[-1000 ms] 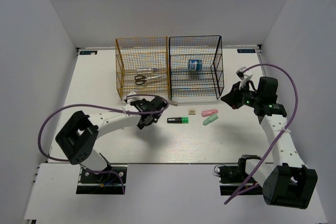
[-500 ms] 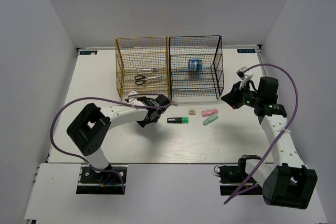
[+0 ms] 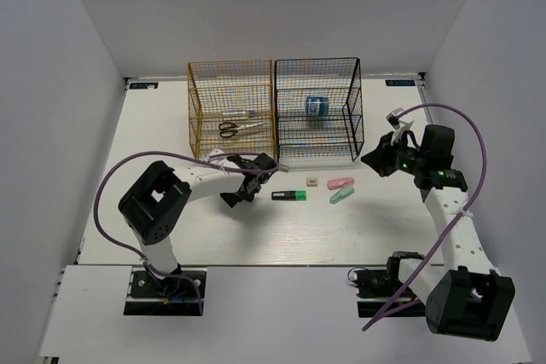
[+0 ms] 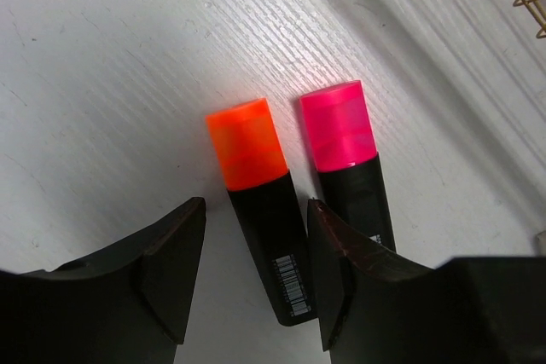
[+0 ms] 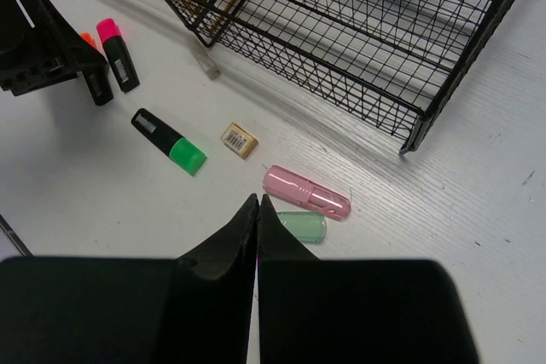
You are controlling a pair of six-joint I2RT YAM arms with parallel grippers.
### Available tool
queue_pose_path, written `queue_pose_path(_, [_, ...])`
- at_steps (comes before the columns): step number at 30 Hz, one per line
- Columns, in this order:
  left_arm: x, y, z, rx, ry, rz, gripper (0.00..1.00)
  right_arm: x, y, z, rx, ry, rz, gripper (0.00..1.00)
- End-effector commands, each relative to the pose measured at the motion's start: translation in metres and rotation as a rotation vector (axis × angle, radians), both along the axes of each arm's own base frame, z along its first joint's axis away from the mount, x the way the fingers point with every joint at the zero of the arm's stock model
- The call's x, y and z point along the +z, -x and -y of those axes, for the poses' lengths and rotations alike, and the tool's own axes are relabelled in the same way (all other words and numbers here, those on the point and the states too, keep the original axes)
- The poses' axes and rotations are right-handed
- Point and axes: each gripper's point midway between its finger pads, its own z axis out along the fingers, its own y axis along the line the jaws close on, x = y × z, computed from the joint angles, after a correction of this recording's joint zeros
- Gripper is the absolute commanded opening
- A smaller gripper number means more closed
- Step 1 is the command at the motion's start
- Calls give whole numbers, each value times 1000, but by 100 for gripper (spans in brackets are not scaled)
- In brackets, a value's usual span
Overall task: Sort the stationery into containers
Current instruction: Pick up the pen from the center of the board.
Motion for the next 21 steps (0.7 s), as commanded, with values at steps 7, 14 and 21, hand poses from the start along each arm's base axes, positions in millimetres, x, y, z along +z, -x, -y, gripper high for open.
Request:
queue_pose_path(7, [-4,8,-5,146,9,-34,42,10,0,1,0,-21,39,0])
queue_pose_path(14, [-15,42,-25,208,-63,-129,25,16,1,2,-4,-36,51,0])
queue_pose_path(21, [13,51,-9,20,-45,-69,1,20,2,4,-9,-49,57,0])
